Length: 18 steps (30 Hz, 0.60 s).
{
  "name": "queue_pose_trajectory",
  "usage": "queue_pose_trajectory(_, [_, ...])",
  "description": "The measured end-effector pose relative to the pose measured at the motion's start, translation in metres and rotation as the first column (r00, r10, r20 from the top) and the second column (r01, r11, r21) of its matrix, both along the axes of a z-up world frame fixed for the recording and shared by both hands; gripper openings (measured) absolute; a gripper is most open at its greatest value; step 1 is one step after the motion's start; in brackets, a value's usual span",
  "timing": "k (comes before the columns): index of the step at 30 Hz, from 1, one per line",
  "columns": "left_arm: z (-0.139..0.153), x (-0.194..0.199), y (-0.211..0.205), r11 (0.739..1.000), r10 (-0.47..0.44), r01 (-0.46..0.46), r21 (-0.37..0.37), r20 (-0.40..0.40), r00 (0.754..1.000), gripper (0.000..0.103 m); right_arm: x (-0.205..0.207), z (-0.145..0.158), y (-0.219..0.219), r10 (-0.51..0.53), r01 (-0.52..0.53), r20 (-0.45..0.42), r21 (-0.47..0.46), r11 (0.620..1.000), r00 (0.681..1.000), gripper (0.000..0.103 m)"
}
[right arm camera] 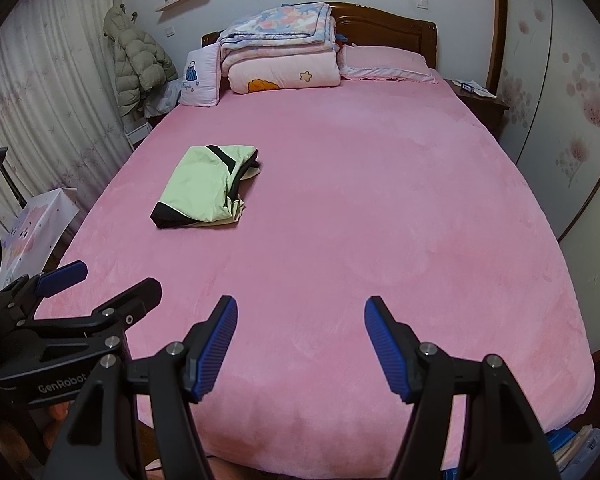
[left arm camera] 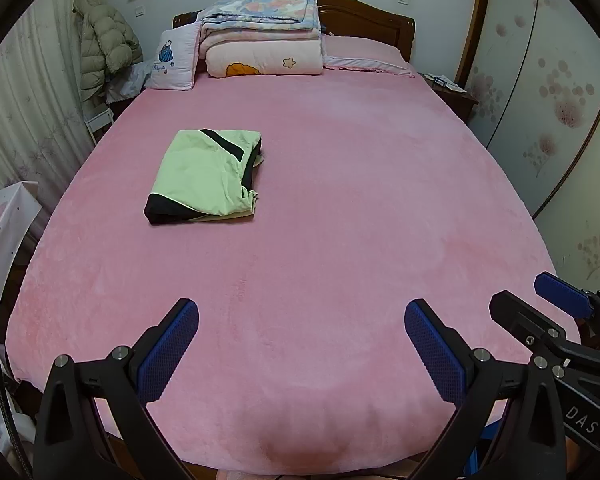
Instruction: Fold large clothes
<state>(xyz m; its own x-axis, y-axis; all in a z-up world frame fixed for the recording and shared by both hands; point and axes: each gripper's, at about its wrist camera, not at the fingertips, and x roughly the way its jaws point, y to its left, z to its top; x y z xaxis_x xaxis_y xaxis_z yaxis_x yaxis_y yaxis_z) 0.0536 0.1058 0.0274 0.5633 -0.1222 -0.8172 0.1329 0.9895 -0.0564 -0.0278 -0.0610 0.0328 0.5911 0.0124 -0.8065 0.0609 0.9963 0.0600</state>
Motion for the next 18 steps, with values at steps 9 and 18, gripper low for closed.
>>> queue_pose_trajectory(9, [-0.0001,0.0002,0.0006,1.000,-0.003,0.003,0.005,-0.006,1.000,0.102,0.0012,-0.0009,-0.0023,-0.012,0.012,-0.007,0.008,1.000,1.000,0.066])
queue_pose_trajectory(18, [-0.0002,0.0011,-0.0003,1.000,-0.011,0.011,0.012,-0.004,1.000,0.102,0.0039,-0.0032,-0.0061,-0.026,0.026,-0.018,0.019,0.999,1.000,0.066])
